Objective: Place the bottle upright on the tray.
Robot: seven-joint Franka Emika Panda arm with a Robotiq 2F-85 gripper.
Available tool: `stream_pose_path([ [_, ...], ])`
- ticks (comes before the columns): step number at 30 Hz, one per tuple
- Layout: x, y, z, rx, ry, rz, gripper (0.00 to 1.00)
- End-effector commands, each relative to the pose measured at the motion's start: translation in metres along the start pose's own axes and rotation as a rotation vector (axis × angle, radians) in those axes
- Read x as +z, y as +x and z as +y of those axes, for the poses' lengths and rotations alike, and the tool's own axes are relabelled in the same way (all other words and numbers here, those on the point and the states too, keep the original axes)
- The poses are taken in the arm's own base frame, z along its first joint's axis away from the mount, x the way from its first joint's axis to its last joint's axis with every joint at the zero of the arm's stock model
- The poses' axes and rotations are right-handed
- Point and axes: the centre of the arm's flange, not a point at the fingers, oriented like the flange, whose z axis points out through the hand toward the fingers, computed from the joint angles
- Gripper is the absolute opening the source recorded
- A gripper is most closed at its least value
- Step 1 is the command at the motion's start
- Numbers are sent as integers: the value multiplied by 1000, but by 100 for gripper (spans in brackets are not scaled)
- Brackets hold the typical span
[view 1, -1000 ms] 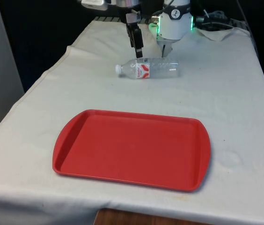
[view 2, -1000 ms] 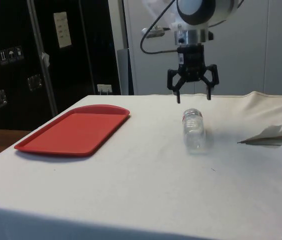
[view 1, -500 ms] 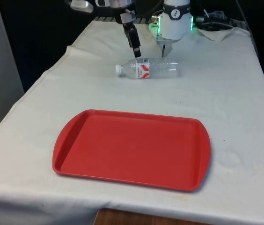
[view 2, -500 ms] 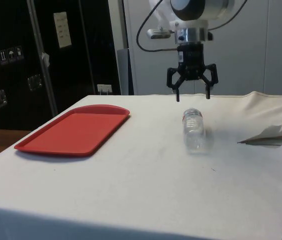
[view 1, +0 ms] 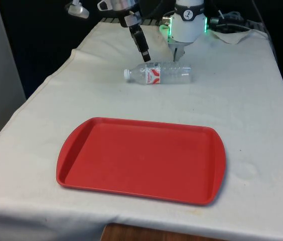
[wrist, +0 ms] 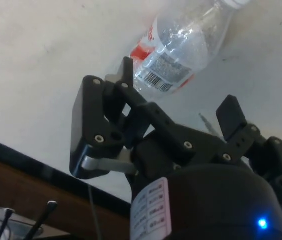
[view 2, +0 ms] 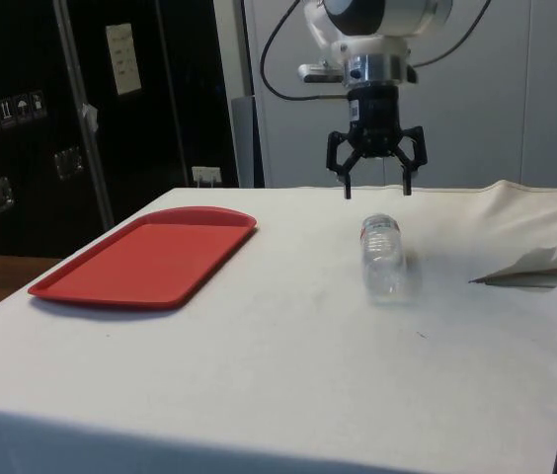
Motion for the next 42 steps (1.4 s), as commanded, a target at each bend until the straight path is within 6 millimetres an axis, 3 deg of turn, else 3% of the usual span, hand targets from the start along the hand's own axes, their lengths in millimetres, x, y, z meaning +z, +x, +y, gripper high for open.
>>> stream_pose_path([
  [1, -1, 1, 0, 0, 12, -20, 100],
  [42, 45, 21, 4, 122, 6, -209, 100],
])
